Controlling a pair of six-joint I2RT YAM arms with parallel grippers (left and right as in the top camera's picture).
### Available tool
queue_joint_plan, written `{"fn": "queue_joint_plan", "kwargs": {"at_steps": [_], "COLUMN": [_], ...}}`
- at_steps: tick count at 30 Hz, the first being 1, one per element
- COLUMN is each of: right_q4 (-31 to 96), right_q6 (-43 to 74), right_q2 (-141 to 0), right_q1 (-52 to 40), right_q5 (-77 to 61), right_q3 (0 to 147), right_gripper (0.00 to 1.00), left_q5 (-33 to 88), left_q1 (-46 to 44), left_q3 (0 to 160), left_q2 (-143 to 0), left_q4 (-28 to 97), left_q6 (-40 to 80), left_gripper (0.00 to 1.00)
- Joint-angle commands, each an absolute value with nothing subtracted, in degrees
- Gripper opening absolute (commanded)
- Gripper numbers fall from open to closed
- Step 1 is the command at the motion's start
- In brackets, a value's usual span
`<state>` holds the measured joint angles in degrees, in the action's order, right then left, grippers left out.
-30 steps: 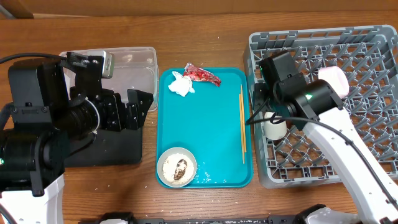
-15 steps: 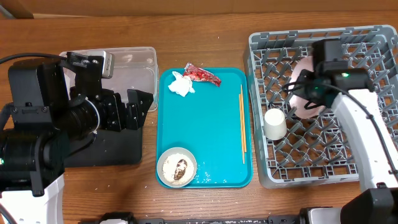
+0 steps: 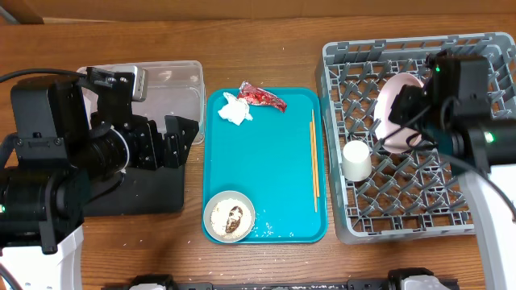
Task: Sort waste into correct bins and load items into the dishwasher
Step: 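Move the right gripper to the chopsticks on the teal tray and grasp them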
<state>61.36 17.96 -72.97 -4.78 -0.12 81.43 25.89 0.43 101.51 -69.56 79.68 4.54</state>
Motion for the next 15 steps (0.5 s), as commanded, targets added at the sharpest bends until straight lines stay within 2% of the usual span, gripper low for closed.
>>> {"fn": "queue_joint_plan", "kwargs": {"at_steps": [1,6,9,15], "right_q4": [64.58,67.83,67.81,65.41], "right_q6": [17.74,17.78,17.89,23.4], "right_q2": [-70.91,-71.77,-73.63,-84.79], "right_q1": [-9.74,-18.15,-24.91,-35.38], "right_q5": [-5.87,-7.94,-7.09,5.54], "right_q3": [82.59,81.41,80.05,76.44], "right_gripper": [0.14,0.17,0.27,0.32], "left_q5": [26.39,26.39,26.39,26.39], "left_q1": [0.73,0.73,0.73,0.73], "left_q3": [102.17,102.17,102.17,102.17], "left_q2": [-69.73,-69.73,-69.73,-69.73], "left_q4": [79.48,79.48,79.48,79.48], "left_q6": [5.3,5.3,5.3,5.3], "left_gripper": [1.0,1.0,1.0,1.0]}}
